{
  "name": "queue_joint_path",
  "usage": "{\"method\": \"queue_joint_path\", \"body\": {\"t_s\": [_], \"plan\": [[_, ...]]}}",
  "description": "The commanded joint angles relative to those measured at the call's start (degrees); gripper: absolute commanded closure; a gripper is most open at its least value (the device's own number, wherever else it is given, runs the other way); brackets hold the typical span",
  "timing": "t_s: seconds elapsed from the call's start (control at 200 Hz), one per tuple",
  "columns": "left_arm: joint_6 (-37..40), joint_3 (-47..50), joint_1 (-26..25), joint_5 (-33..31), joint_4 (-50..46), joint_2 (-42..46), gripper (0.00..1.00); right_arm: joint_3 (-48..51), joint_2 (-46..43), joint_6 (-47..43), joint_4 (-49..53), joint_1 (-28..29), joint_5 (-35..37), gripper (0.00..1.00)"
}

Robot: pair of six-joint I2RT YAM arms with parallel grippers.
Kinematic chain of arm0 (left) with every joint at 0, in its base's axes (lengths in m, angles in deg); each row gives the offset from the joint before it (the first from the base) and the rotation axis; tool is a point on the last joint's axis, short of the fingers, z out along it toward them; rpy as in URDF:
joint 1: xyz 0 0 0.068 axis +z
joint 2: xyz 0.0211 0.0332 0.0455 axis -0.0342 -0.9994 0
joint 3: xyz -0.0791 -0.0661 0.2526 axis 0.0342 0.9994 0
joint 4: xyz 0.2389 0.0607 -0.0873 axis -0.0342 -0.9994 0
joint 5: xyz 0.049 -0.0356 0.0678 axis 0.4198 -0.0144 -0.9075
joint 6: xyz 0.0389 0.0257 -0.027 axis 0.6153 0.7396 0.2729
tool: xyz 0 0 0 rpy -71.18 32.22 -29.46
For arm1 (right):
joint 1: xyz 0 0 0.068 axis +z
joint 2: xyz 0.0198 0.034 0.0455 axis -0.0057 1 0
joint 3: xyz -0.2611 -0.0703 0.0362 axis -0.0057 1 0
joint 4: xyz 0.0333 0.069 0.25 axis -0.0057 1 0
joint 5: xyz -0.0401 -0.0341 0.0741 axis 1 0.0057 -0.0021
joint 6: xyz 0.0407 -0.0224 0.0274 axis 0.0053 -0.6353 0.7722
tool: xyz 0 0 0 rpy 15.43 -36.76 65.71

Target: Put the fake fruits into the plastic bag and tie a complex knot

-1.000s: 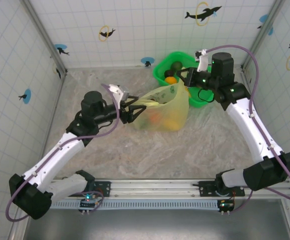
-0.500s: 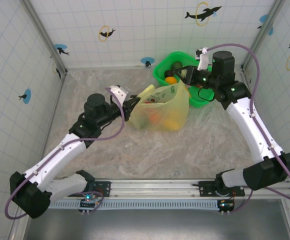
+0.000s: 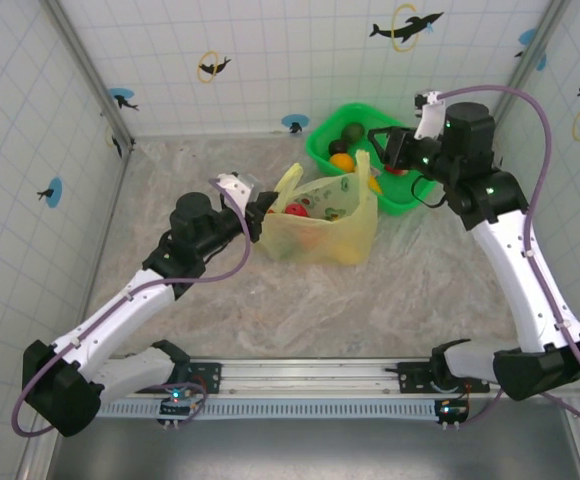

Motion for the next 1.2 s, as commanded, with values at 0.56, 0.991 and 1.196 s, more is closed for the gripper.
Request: {"method": "queue_joint_path", "body": {"t_s": [0.56,0.991,1.196], "plan": [[-3.6,0.1,-0.2,-0.9,3.1,0.2,1.0,-21.4,19.8,-9.9,7.8,21.6,2.4,0.36],[-3.7,-0.7,-0.2,-0.5,3.0,-0.1,1.0,-9.2,18.2,0.4,-2.8,16.2,-11.3,0.33],[-3.9,-1.0,-0.2,0.0,3.0,-0.1,1.0,-3.6,16.1,2.2,-7.3,14.4,-13.8,0.34]]}}
